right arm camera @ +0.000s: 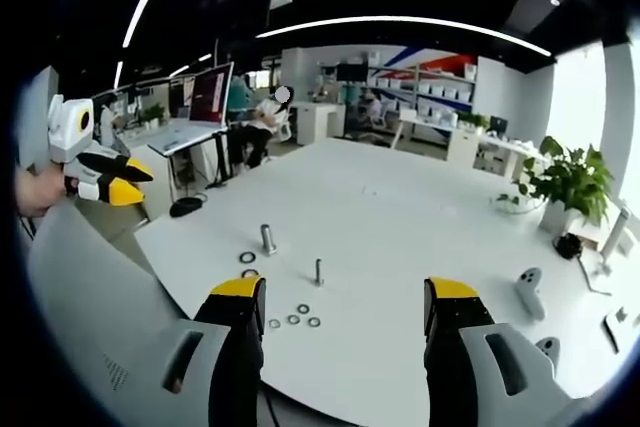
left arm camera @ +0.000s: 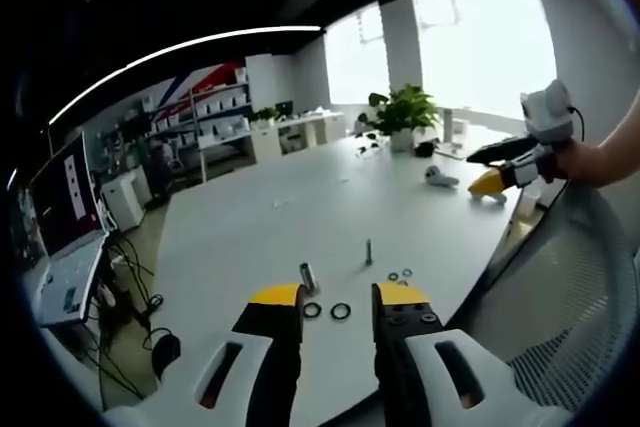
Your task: Place the washer onto the threaded stud by aligning its center hole with the stud, sliding it down to the base, and recovering from edge contact or off-axis alignment until the washer reaches the visible bottom stop.
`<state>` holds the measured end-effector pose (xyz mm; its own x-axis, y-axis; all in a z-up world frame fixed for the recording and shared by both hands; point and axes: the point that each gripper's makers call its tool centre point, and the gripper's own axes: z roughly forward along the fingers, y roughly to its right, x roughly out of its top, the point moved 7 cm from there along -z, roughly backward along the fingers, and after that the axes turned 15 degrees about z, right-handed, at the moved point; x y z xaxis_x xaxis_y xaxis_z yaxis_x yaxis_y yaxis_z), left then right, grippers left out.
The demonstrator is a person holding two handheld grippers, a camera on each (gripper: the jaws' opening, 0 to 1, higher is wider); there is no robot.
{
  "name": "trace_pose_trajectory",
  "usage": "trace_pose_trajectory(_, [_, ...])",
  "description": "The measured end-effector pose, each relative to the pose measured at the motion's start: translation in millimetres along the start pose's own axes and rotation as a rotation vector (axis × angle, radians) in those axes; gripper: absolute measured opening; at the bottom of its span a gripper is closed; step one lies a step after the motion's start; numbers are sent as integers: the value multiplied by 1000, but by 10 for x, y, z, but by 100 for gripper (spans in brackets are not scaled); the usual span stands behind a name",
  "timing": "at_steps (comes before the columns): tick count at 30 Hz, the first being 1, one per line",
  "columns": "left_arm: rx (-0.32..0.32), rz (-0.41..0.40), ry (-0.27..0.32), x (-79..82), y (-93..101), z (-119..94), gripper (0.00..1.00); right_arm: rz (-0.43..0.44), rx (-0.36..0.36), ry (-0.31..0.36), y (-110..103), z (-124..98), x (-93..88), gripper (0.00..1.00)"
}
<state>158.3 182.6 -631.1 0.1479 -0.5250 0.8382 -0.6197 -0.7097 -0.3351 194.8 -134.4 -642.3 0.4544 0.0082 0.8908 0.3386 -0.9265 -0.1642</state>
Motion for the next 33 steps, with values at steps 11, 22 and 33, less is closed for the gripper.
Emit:
trace_pose_trajectory(11, [18, -10, 4, 1, -31, -6, 24, -16, 7, -24, -14, 29, -23, 66])
trace_pose_trajectory(22, [12, 0, -13, -17, -20, 6, 24, -28, 2, -4, -6, 13, 3, 66])
trace_pose_trajectory(33, [14, 4, -13, -15, -22, 11, 23, -31, 8, -30, -20, 35, -29, 66])
